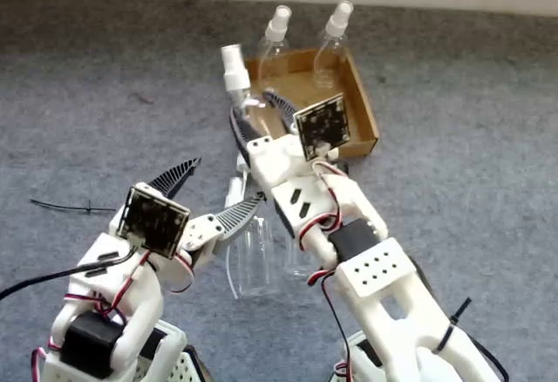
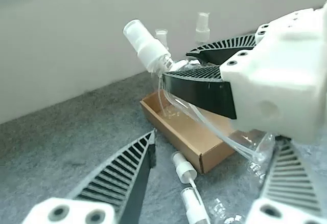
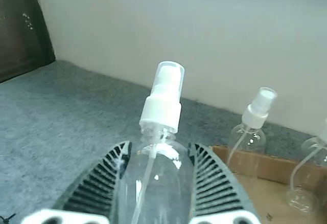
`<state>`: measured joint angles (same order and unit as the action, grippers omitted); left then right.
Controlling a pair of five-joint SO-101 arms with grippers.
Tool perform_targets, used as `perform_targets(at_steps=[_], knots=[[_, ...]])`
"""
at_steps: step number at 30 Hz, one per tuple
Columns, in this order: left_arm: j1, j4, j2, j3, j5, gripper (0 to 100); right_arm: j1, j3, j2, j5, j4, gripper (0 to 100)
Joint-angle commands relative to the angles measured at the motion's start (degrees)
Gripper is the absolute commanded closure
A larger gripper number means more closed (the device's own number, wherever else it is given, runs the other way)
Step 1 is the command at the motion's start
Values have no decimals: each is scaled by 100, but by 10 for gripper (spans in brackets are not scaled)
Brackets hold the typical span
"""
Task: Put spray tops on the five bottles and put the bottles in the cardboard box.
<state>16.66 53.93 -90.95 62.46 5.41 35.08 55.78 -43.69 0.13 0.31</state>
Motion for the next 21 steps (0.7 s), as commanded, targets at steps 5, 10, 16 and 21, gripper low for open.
perform_targets(at_steps=[5,10,16,21], knots=[[-708,-1626,1015,426,-53,671,382,-752,-295,-62,848,994],[-796,-1916,1974,303,-53,671,374,-822,-857,-53,1464,994],[-936,-1899,2000,268,-53,671,347,-787,-1200,-26,1710,994],[-892,-1873,1991,286,-53,671,84,-778,-1174,-26,1692,994]])
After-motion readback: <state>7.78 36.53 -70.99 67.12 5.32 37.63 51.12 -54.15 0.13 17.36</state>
